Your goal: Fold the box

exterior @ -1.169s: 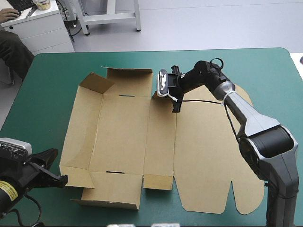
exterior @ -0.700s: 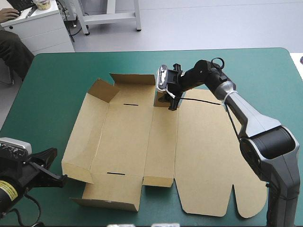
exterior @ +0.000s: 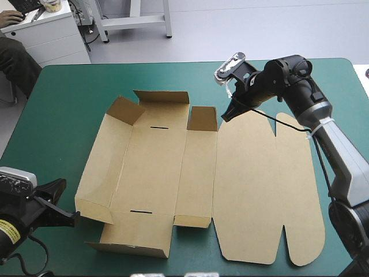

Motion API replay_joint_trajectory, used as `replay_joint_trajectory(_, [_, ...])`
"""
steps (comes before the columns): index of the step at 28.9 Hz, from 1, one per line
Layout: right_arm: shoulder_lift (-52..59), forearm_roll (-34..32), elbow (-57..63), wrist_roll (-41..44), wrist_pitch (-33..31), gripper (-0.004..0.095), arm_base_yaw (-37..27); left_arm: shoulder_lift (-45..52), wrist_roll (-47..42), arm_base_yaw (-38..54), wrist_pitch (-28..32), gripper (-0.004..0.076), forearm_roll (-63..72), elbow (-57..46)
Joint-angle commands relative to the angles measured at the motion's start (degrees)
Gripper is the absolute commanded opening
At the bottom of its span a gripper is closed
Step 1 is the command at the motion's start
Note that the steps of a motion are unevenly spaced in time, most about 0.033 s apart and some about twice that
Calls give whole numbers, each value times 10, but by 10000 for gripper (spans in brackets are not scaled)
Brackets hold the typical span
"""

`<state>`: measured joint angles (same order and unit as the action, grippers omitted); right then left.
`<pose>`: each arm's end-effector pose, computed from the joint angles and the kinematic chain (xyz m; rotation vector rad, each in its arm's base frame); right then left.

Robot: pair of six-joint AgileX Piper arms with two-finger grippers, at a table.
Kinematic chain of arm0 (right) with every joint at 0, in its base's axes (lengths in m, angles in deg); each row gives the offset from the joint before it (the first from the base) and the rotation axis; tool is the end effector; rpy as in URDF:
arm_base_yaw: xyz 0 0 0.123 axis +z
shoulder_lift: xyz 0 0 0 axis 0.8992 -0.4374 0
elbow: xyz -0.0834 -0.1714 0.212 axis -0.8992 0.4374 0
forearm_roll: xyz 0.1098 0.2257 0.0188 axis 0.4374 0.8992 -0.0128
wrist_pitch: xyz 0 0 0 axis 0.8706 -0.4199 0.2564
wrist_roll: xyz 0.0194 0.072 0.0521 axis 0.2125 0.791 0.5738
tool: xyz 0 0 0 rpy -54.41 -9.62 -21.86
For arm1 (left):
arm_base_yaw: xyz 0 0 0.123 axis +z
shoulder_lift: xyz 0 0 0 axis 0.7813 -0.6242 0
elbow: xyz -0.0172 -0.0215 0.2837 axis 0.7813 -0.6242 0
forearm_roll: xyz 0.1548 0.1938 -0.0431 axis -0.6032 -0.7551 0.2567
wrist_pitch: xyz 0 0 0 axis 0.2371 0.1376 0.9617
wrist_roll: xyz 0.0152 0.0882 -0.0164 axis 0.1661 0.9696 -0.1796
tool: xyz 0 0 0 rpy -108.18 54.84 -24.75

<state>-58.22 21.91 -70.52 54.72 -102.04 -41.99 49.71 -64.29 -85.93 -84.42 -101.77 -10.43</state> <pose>0.3439 0.1503 0.3961 -1.0537 2.2598 0.1118 0.0633 -0.0160 0.3647 0.2909 2.0665 -0.2127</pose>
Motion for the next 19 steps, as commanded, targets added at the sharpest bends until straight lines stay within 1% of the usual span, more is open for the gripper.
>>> replay_joint_trajectory(1, [30, -52, -19, 92, -35, -15, -17, -5, -2, -3, 39, -10, -26, 18])
replay_joint_trajectory(6, [36, -45, -19, 157, -47, -15, -59, -30, -5, -3, 39, -10, -24, 19])
replay_joint_trajectory(10, [53, -16, -7, 166, -69, -14, -93, -67, -8, -3, 39, -10, -19, 33])
replay_joint_trajectory(14, [91, 1, 43, 166, -66, -14, -112, -123, -3, -3, 37, -9, -20, 67])
replay_joint_trajectory(19, [161, 9, 156, 172, -35, -15, -114, -195, 21, -3, 35, -8, -11, 109])
